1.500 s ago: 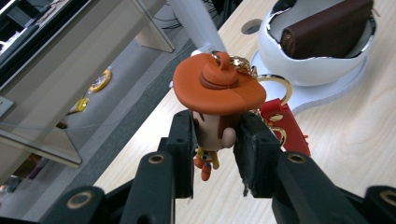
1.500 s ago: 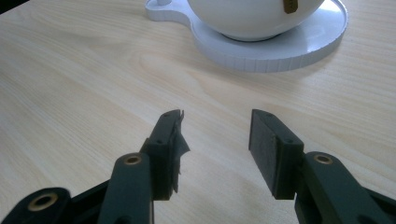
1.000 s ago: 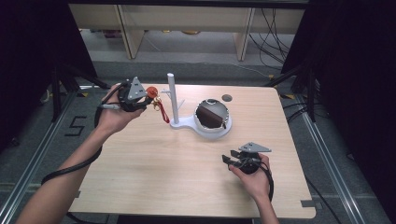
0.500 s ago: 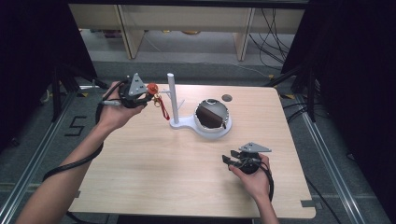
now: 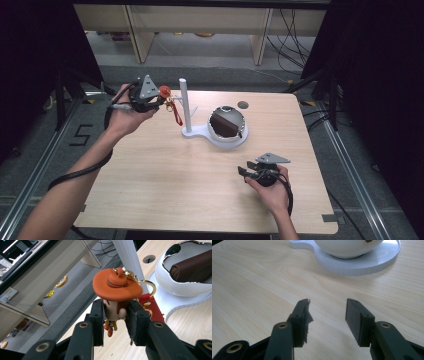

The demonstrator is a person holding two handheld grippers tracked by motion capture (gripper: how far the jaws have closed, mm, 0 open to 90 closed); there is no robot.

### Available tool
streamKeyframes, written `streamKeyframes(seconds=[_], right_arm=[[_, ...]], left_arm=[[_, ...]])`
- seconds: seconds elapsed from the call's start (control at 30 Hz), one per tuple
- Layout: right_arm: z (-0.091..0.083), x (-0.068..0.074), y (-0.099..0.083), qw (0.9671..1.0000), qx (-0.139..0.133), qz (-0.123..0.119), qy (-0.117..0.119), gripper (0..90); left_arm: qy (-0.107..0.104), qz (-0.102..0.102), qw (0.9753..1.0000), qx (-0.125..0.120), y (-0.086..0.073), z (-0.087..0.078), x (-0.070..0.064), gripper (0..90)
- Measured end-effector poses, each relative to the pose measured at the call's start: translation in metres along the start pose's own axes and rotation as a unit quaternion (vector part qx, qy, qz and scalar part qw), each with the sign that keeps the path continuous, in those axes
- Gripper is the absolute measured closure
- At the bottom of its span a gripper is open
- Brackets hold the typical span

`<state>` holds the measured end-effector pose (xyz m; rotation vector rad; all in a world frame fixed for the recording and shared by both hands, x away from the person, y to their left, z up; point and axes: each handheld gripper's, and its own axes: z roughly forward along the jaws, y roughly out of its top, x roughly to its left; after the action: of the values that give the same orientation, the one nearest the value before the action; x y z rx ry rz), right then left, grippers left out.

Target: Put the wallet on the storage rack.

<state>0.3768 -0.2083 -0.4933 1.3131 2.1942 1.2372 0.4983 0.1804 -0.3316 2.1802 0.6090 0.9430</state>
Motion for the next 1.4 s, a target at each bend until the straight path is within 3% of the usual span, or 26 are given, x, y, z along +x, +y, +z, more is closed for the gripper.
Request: streamKeyframes(seconds=[0.2, 0.33, 0.4, 0.5, 0.73, 1.4], right_arm=[[0.0, 0.002, -0.001, 0.9999, 0.006, 0.01, 0.0, 54.5], [0.002, -0.001, -0.001, 1.0, 0.002, -0.003, 0.007, 54.3], [0.001, 0.0, -0.001, 1.0, 0.007, -0.004, -0.001, 54.2], [0.0, 0.003, -0.001, 0.9999, 0.014, 0.01, -0.001, 54.2], [0.001, 0.0, -0.001, 0.9999, 0.009, -0.008, -0.002, 54.1], [0.003, 0.0, -0.003, 0.9999, 0.003, -0.009, 0.003, 53.8]], left_arm=[[-0.001, -0.002, 1.0, 0.002, 0.001, 0.004, 0.001, 67.9], [-0.003, -0.004, 1.0, 0.007, 0.001, 0.007, 0.001, 67.9], [-0.001, -0.008, 0.9999, 0.007, 0.0, 0.009, 0.001, 67.9], [-0.002, -0.012, 0.9999, 0.008, 0.0, 0.011, 0.002, 67.9], [-0.004, -0.017, 0.9998, 0.011, -0.002, 0.015, 0.002, 67.8], [-0.014, -0.033, 0.9989, 0.03, -0.011, 0.029, 0.001, 67.6]])
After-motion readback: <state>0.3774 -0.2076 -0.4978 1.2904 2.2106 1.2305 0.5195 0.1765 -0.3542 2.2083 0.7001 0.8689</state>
